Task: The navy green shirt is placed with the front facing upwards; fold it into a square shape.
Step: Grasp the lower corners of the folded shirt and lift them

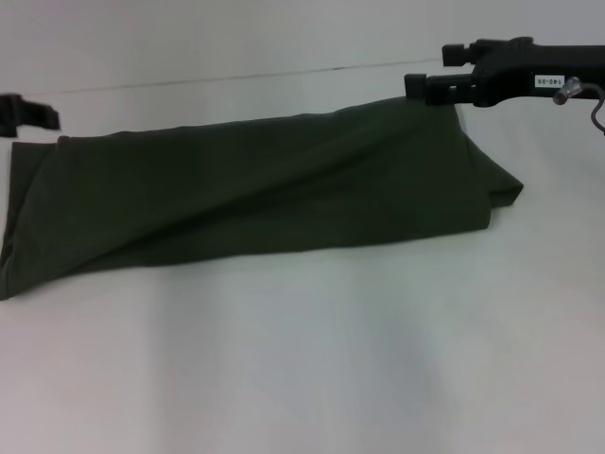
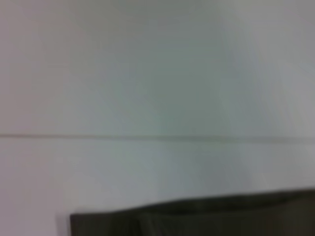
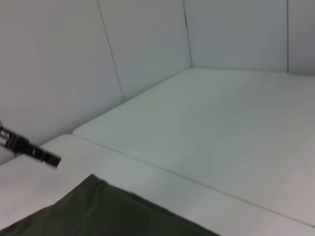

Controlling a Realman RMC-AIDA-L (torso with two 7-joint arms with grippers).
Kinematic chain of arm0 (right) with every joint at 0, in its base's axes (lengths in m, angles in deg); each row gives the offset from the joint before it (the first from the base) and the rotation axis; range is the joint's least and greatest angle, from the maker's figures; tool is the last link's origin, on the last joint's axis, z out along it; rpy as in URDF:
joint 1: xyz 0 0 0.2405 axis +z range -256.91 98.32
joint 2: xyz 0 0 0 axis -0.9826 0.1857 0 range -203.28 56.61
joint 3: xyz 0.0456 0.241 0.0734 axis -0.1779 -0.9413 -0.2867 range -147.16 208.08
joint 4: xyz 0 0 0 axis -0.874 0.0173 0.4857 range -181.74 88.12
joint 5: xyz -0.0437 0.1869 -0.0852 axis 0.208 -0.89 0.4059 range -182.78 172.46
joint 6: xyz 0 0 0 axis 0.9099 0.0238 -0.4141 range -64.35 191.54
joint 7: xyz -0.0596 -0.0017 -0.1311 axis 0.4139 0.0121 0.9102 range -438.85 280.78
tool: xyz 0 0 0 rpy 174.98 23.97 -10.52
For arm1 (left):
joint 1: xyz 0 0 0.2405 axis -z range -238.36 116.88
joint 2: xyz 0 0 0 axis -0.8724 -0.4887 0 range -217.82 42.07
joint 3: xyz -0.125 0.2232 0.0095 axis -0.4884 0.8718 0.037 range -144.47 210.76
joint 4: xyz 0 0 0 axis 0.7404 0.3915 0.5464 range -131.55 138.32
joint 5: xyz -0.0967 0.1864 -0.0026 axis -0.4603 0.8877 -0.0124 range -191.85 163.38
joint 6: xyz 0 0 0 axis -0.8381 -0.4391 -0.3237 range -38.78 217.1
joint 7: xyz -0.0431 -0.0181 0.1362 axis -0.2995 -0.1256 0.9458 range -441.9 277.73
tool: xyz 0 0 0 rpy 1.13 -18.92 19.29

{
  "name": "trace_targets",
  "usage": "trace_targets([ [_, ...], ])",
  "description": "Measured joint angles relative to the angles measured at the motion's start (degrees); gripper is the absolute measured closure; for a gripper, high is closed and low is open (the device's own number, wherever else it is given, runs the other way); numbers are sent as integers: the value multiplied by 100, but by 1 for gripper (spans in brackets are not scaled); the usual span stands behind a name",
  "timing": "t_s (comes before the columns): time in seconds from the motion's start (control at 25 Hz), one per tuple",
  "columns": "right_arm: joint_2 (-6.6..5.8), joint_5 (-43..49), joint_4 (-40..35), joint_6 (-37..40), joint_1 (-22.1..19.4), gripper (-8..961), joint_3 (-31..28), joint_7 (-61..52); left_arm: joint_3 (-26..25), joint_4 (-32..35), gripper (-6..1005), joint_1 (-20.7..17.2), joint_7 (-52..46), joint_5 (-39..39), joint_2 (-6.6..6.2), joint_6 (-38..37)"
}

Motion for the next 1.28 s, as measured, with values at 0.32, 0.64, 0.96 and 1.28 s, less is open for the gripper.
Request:
trace_targets([
  [0.32,16,-74,336,-16,-58,47,-40,77,412,1361,380,707,16,865,-18,1070],
  [0.64,38,-585,398,25,-293,44,-42,85,445,1816,398,830,-130,1266,17,2082],
  [0.96,30,-710,395,80,-343,45,-60,86,406,2342,418,923,-95,1300,-74,2372],
  [1.28,29,-716,459,61,-368,46,-77,52,448,3022,437,1175,-66,1353,-69,2918],
])
